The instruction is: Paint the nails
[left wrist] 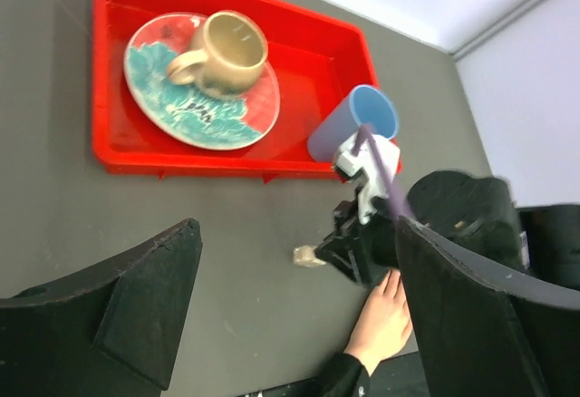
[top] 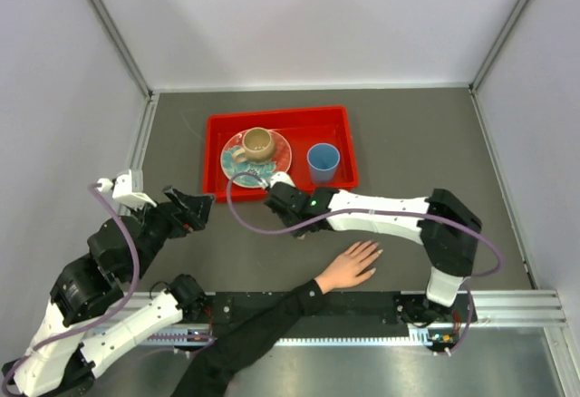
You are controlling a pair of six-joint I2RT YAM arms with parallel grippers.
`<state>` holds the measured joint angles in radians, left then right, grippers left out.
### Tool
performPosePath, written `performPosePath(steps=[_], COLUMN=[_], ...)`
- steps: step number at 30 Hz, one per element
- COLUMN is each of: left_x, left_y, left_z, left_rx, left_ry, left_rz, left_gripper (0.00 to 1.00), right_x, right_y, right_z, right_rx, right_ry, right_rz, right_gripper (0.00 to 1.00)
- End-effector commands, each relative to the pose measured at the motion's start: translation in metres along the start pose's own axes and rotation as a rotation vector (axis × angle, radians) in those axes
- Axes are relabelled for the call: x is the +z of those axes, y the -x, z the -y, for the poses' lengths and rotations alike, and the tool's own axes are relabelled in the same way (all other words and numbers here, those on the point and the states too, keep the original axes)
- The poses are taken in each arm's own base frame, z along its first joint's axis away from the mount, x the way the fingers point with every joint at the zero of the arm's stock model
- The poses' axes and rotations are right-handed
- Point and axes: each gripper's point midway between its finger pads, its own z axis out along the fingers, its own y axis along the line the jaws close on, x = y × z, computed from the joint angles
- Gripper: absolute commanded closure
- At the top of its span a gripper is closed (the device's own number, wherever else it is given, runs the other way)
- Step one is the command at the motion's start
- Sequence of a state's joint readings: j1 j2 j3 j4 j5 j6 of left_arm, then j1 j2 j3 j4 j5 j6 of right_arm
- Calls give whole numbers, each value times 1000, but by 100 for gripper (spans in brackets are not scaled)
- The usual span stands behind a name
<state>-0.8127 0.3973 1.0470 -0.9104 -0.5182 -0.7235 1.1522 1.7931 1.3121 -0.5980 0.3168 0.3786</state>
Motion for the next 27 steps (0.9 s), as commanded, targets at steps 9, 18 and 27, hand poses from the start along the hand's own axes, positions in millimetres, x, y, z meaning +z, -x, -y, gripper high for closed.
performPosePath(steps=[9, 18, 27], left_x=[15, 26, 51], left_y=[-80, -117, -146], left_z=[126, 181, 190], left_rx=[302, 523, 601], left_ry=[-761, -1172, -1250], left_rz=[-229, -234, -314], left_gripper=[9, 21, 34], right_x=[-143, -222, -250], right_y=[38, 35, 35], right_z=[91, 75, 66], right_rx=[169, 38, 7], right_ry=[234, 455, 535], right_rz=[206, 278, 320], right_gripper=[100, 100, 100])
